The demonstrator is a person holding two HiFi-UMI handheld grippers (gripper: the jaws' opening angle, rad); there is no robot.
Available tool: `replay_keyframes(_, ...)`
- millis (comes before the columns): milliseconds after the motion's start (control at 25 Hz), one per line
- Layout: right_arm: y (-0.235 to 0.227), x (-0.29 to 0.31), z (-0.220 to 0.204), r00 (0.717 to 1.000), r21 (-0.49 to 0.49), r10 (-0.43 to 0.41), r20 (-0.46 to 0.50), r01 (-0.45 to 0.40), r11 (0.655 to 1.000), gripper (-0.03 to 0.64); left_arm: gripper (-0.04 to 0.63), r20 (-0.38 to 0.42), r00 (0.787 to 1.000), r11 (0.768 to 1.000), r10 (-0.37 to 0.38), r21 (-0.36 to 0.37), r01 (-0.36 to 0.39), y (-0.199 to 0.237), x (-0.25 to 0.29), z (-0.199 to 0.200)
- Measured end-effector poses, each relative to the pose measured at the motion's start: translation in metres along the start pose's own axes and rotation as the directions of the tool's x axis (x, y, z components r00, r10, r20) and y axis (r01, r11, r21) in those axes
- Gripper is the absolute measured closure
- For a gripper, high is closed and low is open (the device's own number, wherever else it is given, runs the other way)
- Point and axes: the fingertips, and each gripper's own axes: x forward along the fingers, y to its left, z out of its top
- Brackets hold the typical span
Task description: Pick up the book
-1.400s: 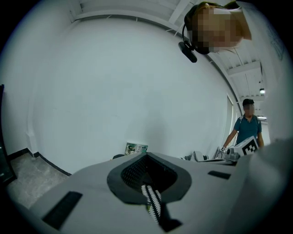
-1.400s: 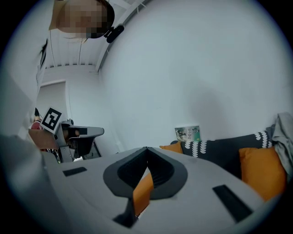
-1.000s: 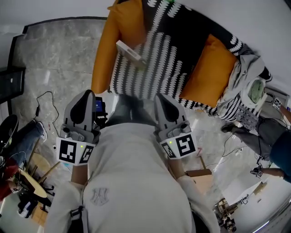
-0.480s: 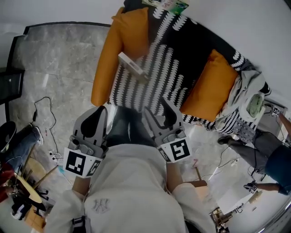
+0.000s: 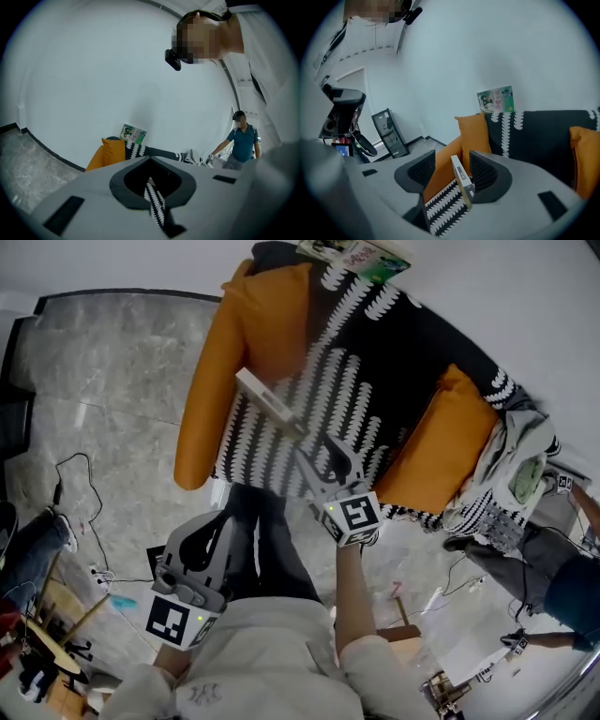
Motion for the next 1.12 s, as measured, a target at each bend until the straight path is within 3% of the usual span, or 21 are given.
replay_keyframes(480, -0.051, 0.078, -0.104, 0.978, 0.021, 0.011, -0.209, -0.007, 1.000, 0.345, 0.586, -0.124, 0.992, 0.997, -0.011, -0.079, 0.001, 0.018, 0.028, -0.071)
replay_keyframes(840, -0.053, 0.105, -0.152, 0.946, 0.027, 0.040, -0.322, -0.033, 0.999, 0.344, 0.586, -0.168, 0.986, 0.992, 0.005, -0.124, -0.026, 0.028, 0.037, -0.083)
replay_keyframes(1120, -0.056, 0.119, -0.174, 0.936, 0.025, 0.049, -0.349, -0.044, 0.999, 0.345, 0.586, -0.168, 0.986, 0.990, 0.011, -0.136, -0.035, 0.034, 0.039, -0.090)
